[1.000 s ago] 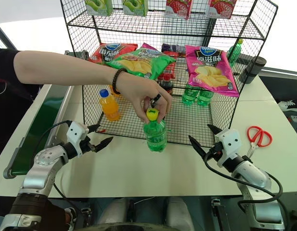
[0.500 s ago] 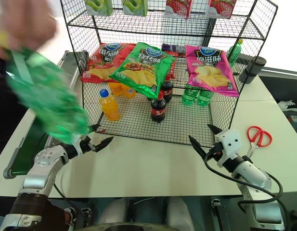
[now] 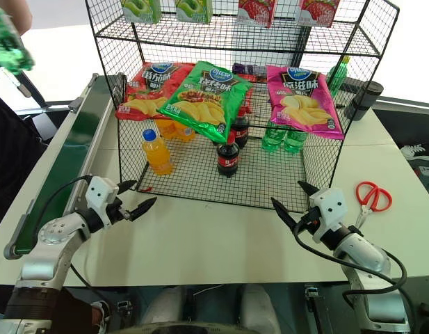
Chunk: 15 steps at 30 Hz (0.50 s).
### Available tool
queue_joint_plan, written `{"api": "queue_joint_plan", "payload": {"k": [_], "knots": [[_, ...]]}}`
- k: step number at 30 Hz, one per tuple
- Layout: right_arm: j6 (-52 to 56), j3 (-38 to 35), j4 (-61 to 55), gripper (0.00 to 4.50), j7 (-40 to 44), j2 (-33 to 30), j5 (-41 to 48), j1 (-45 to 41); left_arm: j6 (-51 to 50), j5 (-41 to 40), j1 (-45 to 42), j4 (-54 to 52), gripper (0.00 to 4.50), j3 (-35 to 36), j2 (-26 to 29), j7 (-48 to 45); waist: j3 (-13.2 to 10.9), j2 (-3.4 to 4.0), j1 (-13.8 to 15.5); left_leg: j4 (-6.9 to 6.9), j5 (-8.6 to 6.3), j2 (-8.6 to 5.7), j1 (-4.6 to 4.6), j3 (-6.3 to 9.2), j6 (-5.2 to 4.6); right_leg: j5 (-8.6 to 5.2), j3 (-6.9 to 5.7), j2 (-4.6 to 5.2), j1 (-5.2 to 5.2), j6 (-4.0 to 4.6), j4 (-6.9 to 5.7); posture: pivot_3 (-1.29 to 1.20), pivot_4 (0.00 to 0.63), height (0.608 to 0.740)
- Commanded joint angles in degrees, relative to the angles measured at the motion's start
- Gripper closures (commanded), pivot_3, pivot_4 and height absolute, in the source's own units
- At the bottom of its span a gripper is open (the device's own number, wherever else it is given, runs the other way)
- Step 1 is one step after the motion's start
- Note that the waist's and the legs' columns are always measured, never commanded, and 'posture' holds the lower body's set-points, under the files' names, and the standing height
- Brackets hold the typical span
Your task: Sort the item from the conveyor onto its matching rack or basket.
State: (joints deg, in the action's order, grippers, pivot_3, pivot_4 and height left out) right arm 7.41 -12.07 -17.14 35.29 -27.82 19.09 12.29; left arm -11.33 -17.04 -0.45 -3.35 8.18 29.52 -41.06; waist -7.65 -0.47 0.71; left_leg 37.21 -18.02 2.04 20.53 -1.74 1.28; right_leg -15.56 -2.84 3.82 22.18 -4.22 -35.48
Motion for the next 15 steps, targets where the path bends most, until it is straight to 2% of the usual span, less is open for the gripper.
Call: {"api": "queue_joint_plan", "payload": {"k": [1, 9, 15], "knots": [[-0.99, -0.17, 0.49, 0.05, 1.0, -0.31, 0.62, -1.56, -2.56, -3.37, -0.11, -5.17, 0.0, 4.07, 1.13, 1.32, 0.0, 0.0, -0.01, 0.0, 0.0, 0.0, 0.0, 0.0, 0.0, 0.0, 0.0, 0.0, 0.0, 0.0, 0.0, 0.0, 0.15, 0.74], [-0.45, 1.03, 2.18, 0.05, 2.69, -1.07, 0.22, -5.56, -7.49, -7.68, 1.4, -9.71, 0.0, 12.2, 2.67, 5.35, 0.0, 0.0, -0.09, 0.0, 0.0, 0.0, 0.0, 0.0, 0.0, 0.0, 0.01, 0.0, 0.0, 0.0, 0.0, 0.0, 0.15, 0.74], [0.79, 3.69, 0.42, 0.05, 3.9, -1.1, 0.28, -7.57, -9.23, -10.3, 2.77, -7.16, 0.0, 18.59, 1.86, 8.6, 0.0, -0.01, -0.05, -0.01, 0.0, 0.03, -0.01, 0.0, 0.0, 0.0, 0.01, -0.02, 0.01, 0.0, 0.0, 0.0, 0.15, 0.74]]}}
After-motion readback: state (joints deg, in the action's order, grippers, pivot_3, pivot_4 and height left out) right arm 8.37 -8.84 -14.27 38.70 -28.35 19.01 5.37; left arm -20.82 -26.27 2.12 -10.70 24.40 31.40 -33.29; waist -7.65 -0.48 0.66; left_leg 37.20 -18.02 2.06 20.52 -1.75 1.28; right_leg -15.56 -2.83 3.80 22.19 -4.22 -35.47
